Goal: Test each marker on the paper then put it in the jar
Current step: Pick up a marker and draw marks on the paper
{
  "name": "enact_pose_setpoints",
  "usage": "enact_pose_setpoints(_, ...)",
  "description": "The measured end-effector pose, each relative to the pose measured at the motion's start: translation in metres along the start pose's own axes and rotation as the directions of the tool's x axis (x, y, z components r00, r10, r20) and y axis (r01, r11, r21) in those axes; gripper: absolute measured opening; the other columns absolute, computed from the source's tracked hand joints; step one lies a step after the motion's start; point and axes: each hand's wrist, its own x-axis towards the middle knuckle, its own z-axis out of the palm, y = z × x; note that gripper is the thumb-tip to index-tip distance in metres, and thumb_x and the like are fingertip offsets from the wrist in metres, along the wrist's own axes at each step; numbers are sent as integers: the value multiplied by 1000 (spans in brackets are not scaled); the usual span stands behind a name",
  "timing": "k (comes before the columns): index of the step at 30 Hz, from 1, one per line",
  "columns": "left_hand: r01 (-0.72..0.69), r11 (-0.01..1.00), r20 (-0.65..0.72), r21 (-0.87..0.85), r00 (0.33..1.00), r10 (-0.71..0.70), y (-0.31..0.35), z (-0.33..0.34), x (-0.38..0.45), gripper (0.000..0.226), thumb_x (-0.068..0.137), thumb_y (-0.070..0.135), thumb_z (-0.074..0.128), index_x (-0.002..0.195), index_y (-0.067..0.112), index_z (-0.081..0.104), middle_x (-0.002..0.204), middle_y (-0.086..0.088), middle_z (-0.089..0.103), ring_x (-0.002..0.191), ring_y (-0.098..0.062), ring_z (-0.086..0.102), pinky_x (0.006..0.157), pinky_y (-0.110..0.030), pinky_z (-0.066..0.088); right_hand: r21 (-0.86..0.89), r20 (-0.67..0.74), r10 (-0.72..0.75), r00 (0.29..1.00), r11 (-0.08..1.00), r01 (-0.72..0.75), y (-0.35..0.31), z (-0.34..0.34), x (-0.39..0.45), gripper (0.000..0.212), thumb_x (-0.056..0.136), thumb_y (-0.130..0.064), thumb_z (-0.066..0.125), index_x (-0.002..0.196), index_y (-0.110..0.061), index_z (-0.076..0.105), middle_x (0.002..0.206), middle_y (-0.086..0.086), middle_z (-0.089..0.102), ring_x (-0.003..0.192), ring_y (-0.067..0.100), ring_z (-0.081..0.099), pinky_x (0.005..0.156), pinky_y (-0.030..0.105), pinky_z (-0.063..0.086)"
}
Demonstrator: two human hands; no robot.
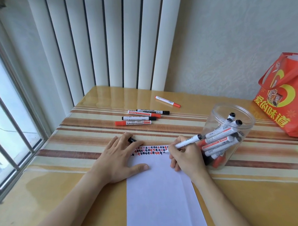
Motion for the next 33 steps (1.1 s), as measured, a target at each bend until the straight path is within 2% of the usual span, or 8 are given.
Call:
enact_pose_setpoints(6, -8, 1000, -12, -6, 1000, 7, 0, 0, 0, 81, 84, 91, 33, 150, 43, 34, 151, 7, 25, 135, -11, 25, 124, -35, 14, -31, 37, -13, 999, 999, 14, -2, 0, -3, 15, 96, -10, 62, 85, -2, 54, 63, 11, 62, 45, 23, 61, 40, 27, 42)
enact_pose_setpoints(14, -13, 1000, -13, -8, 1000, 13, -1, 0, 0, 72, 91, 84, 29, 149, 43, 35, 149, 8, 26, 134, -13, 31, 121, -32, 14, -10, -6, -19, 1000, 1000, 19, -1, 0, -1, 16, 96, -9, 62, 88, 1, 54, 63, 10, 61, 45, 24, 62, 41, 29, 44)
enact_pose_setpoints(21, -16, 1000, -6, -2, 1000, 16, 0, 0, 0, 72, 91, 84, 30, 149, 43, 34, 149, 8, 26, 134, -14, 33, 121, -33, 16, -30, 9, -7, 1000, 1000, 7, -3, -1, -2, 15, 94, -9, 61, 84, -1, 52, 61, 11, 60, 42, 21, 59, 39, 26, 40)
enact_pose_setpoints(27, -11, 1000, -5, -27, 1000, 11, -1, 0, 0, 67, 94, 81, 24, 149, 44, 33, 151, 10, 23, 139, -10, 26, 125, -38, 14, -28, 6, -6, 1000, 1000, 6, -2, 0, -2, 17, 94, -10, 62, 82, -5, 53, 60, 9, 59, 42, 20, 59, 40, 27, 42)
enact_pose_setpoints(30, 7, 992, -45, -122, 999, -13, -1, 1, 1, 55, 101, 69, 21, 147, 44, 37, 144, 13, 30, 136, -11, 35, 121, -35, 23, -33, 12, -1, 1000, 999, 1, -3, 0, -2, 18, 91, -8, 62, 76, -9, 52, 57, 10, 59, 41, 20, 57, 41, 26, 39)
enact_pose_setpoints(33, -8, 987, -142, -160, 990, -15, 0, -2, 1, 43, 106, 51, 25, 143, 41, 43, 131, 11, 41, 120, -13, 47, 101, -34, 42, 11, -2, -32, 999, 999, 32, -3, -1, -2, 17, 92, -10, 62, 78, -8, 53, 58, 11, 59, 41, 22, 56, 41, 27, 38)
